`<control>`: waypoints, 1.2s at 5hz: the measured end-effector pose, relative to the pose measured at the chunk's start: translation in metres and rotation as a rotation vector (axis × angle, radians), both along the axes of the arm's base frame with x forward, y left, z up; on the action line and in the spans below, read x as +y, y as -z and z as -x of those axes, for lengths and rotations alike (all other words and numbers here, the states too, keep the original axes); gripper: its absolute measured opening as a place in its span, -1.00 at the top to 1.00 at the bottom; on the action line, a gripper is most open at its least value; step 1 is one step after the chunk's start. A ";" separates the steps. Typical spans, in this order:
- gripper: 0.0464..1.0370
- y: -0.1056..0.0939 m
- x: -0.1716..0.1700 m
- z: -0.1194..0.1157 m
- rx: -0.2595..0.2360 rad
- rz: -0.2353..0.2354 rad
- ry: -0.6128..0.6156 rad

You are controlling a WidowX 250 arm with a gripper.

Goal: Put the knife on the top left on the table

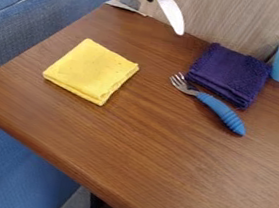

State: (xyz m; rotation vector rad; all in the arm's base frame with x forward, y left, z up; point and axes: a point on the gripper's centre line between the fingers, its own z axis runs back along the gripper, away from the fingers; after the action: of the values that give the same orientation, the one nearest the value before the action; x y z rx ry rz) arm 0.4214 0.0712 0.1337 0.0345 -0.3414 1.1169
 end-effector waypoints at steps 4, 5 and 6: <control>0.43 0.058 -0.077 0.079 -0.003 0.140 -0.184; 0.43 0.080 -0.086 0.084 0.022 0.145 -0.199; 0.43 0.099 -0.092 0.083 0.045 0.132 -0.202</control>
State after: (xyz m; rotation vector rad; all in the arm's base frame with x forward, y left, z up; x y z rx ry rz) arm 0.3382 -0.0204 0.0350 -0.0237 -0.2267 1.3343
